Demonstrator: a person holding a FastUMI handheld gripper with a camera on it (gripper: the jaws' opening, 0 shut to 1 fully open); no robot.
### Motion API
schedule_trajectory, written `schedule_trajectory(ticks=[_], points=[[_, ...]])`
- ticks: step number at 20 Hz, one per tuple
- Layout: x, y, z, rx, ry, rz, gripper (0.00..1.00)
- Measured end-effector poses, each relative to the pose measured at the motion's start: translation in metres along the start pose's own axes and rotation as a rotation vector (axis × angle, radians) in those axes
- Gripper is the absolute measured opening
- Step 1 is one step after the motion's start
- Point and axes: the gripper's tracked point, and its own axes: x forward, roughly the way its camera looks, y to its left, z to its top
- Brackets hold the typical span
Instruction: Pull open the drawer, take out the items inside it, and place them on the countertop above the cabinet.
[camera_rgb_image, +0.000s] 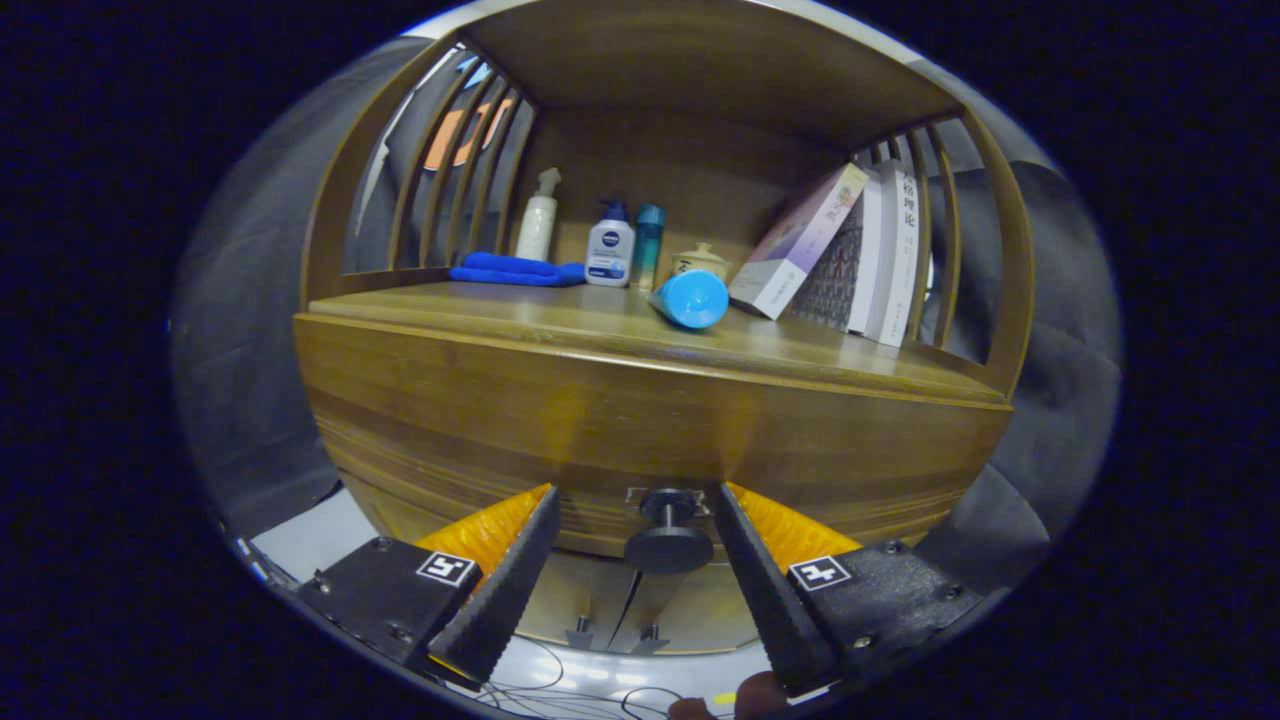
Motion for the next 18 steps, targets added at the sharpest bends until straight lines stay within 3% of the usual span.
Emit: schedule_trajectory(ticks=[4, 10, 18], points=[[-0.068, -0.008, 0.027, 0.019, -0.098, 0.038, 0.99], [-0.165, -0.022, 0.015, 0.091, -0.129, 0.078, 0.99], [-0.277, -0.033, 0.04, 0.128, -0.24, 0.118, 0.99]])
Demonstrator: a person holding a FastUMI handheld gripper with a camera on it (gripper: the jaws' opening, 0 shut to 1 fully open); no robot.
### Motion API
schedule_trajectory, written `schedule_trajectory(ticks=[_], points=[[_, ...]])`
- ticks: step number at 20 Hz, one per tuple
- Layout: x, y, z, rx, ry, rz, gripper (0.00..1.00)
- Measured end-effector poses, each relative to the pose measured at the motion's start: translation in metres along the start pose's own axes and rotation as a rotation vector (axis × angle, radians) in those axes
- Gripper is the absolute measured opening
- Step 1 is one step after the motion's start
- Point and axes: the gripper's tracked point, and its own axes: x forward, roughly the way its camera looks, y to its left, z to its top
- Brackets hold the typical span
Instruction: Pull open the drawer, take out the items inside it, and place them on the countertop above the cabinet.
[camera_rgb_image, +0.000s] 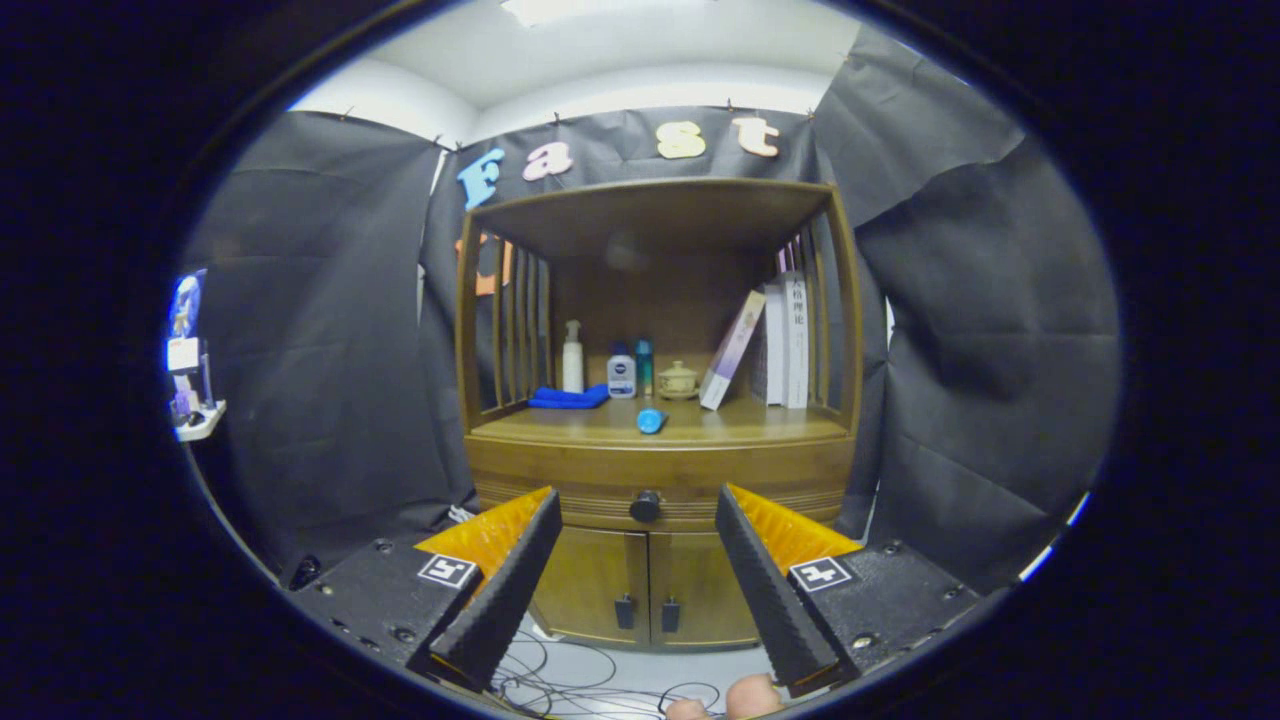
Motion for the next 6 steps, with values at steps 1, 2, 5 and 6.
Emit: schedule_trajectory(ticks=[1, 2, 5, 6], points=[[-0.014, 0.004, 0.007, 0.011, -0.012, 0.007, 0.99], [-0.024, 0.007, 0.014, 0.027, -0.023, 0.015, 0.99], [-0.053, 0.016, 0.028, 0.038, -0.042, 0.051, 0.99], [-0.062, 0.018, 0.032, 0.031, -0.044, 0.058, 0.99]])
